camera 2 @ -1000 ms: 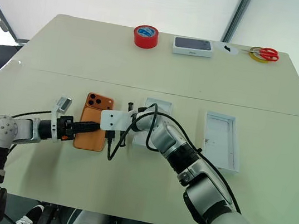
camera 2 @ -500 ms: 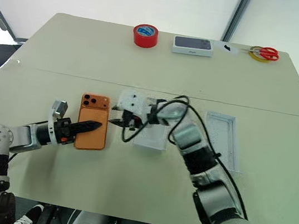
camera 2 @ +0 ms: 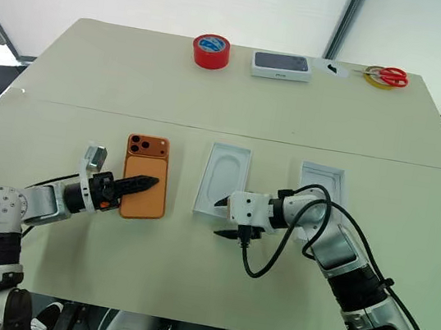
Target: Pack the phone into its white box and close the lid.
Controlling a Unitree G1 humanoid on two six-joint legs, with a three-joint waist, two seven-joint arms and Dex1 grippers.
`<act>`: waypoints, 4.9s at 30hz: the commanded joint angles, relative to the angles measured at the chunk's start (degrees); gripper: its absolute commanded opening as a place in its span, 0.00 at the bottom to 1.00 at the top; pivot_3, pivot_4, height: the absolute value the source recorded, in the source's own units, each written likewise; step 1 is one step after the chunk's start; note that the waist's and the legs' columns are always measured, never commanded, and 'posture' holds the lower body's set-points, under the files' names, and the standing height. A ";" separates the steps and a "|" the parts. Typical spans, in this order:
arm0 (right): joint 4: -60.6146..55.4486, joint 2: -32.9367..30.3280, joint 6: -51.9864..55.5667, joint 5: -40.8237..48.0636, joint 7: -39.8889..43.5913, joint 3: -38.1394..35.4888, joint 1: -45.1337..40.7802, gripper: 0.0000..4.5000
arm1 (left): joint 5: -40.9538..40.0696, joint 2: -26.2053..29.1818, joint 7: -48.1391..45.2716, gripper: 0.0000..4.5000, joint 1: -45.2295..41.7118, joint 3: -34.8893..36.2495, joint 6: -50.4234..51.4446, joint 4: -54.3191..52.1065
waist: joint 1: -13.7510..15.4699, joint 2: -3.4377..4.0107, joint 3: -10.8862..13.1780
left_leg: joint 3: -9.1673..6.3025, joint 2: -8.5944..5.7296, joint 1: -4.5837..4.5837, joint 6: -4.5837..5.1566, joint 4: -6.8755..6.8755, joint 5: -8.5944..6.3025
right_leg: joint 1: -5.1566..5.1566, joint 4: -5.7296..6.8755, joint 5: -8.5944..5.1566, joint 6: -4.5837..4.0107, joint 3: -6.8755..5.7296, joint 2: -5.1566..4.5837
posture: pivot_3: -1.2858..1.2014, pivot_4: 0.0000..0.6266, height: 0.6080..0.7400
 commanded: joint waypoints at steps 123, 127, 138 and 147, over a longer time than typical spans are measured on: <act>15.64 1.45 -2.79 -2.94 -7.41 -6.32 -7.48 0.00 | 38.33 -1.98 -13.30 0.01 -17.40 -41.88 -39.64 3.89 | 1.47 -0.20 0.14 | 0.09 0.24 -0.04 -0.07 0.30 0.08 | 0.08 0.09 0.00 0.02 0.07 0.38 | 0.52 0.24 1.00; 10.11 -3.27 -1.07 -2.66 -6.18 -8.51 -2.78 0.00 | 39.91 -5.75 -16.18 0.01 -18.66 -45.75 -40.67 3.94 | 1.80 -0.19 0.14 | 0.05 0.24 -0.05 0.11 0.53 -0.03 | 0.22 0.09 0.00 0.02 0.04 0.38 | 0.52 0.24 1.00; 2.25 -12.48 1.84 -1.45 -4.65 -14.67 8.27 0.00 | 43.26 -11.48 -18.31 0.01 -18.89 -50.02 -42.21 5.89 | 1.68 -0.19 0.14 | -0.01 0.24 -0.05 0.55 0.81 -0.29 | 0.43 0.05 0.00 0.04 0.01 0.36 | 0.52 0.24 1.00; 0.29 -15.89 1.66 -1.32 -4.81 -17.15 13.17 0.00 | 45.44 -12.87 -17.81 0.01 -20.43 -49.27 -44.62 10.20 | 1.83 -0.18 0.13 | -0.04 0.23 -0.02 0.57 0.85 -0.30 | 0.51 0.01 0.00 0.04 -0.01 0.36 | 0.52 0.24 1.00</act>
